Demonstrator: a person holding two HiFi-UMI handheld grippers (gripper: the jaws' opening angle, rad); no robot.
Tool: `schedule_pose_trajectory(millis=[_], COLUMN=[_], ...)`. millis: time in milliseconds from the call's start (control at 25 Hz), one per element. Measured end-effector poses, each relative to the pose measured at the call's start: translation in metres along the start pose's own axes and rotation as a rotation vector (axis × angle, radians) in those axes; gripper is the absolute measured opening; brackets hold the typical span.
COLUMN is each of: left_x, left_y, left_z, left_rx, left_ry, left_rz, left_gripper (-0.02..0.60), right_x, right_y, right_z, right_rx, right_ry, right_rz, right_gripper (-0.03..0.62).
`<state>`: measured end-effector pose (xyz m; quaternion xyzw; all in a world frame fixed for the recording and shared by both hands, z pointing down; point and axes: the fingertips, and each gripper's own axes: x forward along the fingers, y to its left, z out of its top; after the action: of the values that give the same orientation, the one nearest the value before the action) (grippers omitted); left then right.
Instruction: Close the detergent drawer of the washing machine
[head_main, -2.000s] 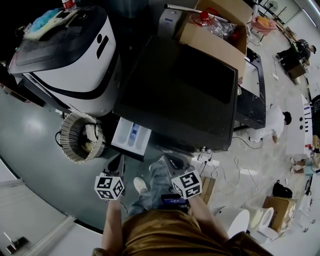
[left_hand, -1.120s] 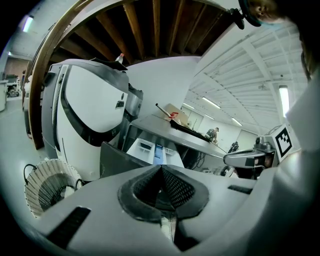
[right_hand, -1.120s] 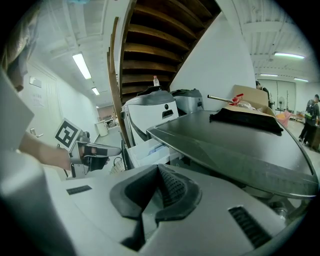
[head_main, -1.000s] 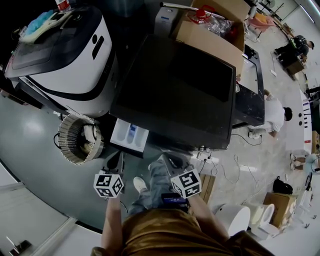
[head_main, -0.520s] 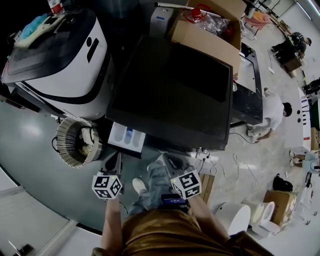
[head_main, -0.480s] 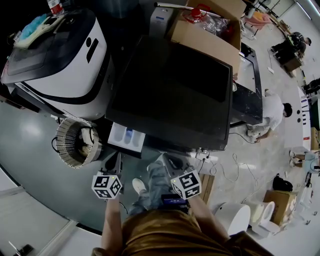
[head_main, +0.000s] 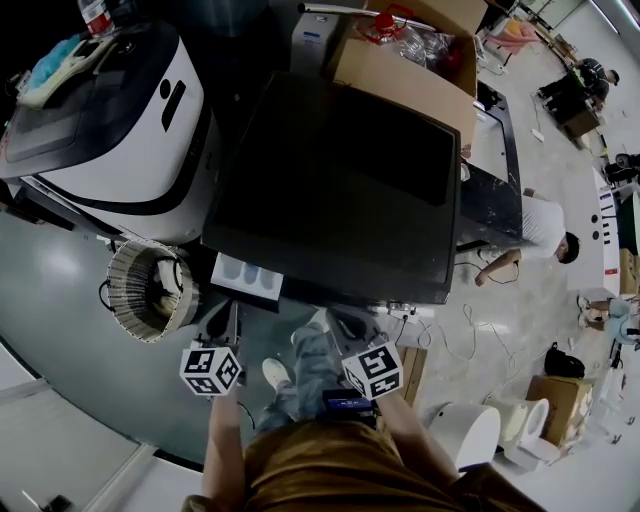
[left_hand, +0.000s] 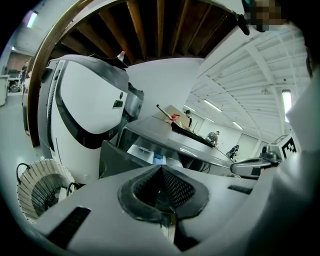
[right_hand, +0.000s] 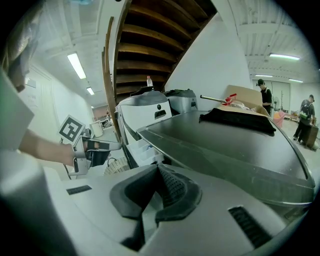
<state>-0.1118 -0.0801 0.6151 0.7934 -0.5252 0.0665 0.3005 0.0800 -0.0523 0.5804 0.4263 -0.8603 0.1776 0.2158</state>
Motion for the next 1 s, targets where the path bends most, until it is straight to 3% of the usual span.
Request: schedule_pose_trajectory(millis=[1000], left_x=[0.032], left_y=[-0.001], left_z=[0.017], left_rx=[0.021], left_ry=[0.001], left_rz=[-0.021], left_gripper=[0.023], right_x=[0.003], right_y=[-0.013], right_z=[0.013], right_rx=[0.004], right_ry=[-0.018], right_rz=[-0.018], right_gripper=[0.012])
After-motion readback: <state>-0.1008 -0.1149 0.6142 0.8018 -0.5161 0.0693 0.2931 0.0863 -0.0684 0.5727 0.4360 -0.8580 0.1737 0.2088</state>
